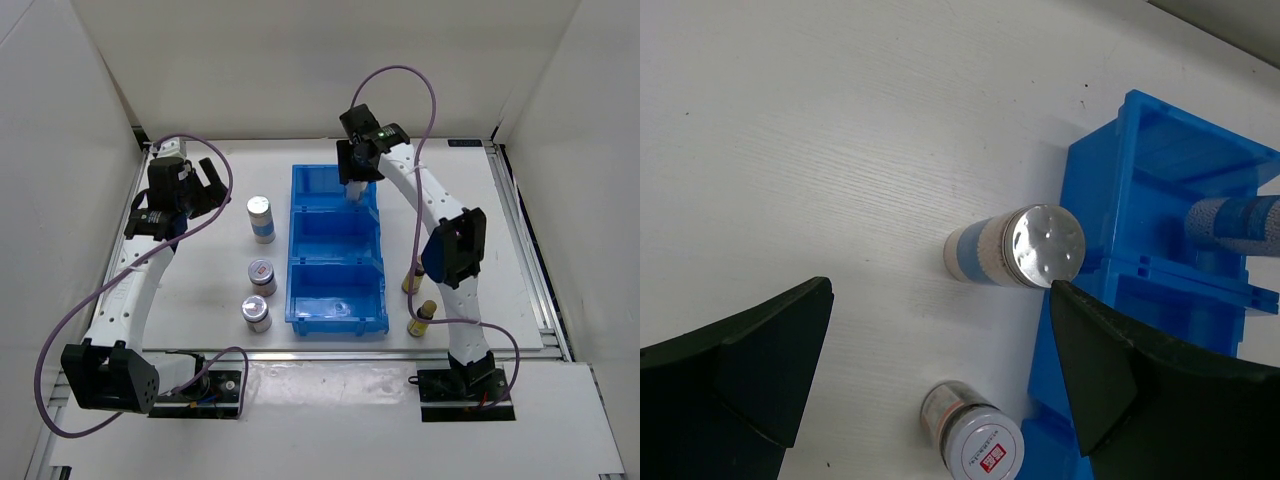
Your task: Organize the condiment bottles
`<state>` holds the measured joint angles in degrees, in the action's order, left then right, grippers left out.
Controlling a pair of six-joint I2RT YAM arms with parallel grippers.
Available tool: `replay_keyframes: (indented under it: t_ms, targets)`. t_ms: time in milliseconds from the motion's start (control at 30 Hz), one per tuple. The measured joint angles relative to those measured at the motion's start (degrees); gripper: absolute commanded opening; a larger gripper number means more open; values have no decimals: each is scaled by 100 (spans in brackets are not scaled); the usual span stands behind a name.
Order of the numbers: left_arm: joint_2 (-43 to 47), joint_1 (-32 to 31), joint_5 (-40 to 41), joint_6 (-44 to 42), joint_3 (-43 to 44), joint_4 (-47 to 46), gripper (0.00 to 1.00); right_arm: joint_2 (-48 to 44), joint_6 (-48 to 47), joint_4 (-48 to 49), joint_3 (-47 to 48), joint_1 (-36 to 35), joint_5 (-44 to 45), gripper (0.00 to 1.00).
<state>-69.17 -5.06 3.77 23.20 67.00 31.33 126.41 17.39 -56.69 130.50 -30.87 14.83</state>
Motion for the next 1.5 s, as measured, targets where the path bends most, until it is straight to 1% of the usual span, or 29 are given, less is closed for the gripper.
replay_keyframes:
  t_ms: [33, 100, 167, 233, 467, 567, 667, 733, 867, 967, 1067, 1200, 1267, 1400, 1500]
  targets:
    - [0, 0, -2, 0, 0, 0, 100, 13, 2, 15, -11, 0, 4, 56]
    - [-2, 0, -2, 0, 0, 0, 100, 66, 4, 52, -11, 0, 11, 60]
    - [-13, 0, -7, 0, 0, 0, 100, 151, 13, 109, -11, 0, 24, 78]
    - [-37, 0, -9, 0, 0, 0, 100, 229, 33, 162, -11, 0, 79, 100]
    - [-127, 0, -4, 2, 0, 129, 100, 245, 42, 63, 160, 33, 402, 100]
    - [-122, 0, 26, 9, 0, 151, 100, -114, 46, -15, 107, 92, 605, 100]
    - [-122, 0, 35, 20, 0, 166, 100, -1139, 63, 50, -538, 131, 850, 100]
    - [-122, 0, 20, 20, -2, 142, 100, -2262, 107, 258, -1318, 175, 964, 100]
    - [-116, 0, -44, 90, -105, -9, 100, -4345, 175, 651, -2601, 315, 876, 100]
    - [-247, 2, -468, 57, -92, -79, 100, -5329, 177, 767, -3287, 391, 765, 100]
    - [-546, -61, -927, -101, -37, -142, 100, -5637, 144, 715, -3679, 387, 590, 100]
    - [-909, -382, -1088, -365, 57, -125, 100, -5571, 72, 614, -4081, 385, 450, 100]
    - [-1093, -667, -1010, -529, 199, -9, 100, -5676, 37, 542, -4419, 385, 452, 100]
    - [-1486, -1237, -599, -761, 560, 212, 100, -6100, 17, 365, -4911, 385, 463, 100]
    - [-1707, -1351, -398, -820, 695, 339, 100, -6551, 42, 313, -5187, 385, 470, 100]
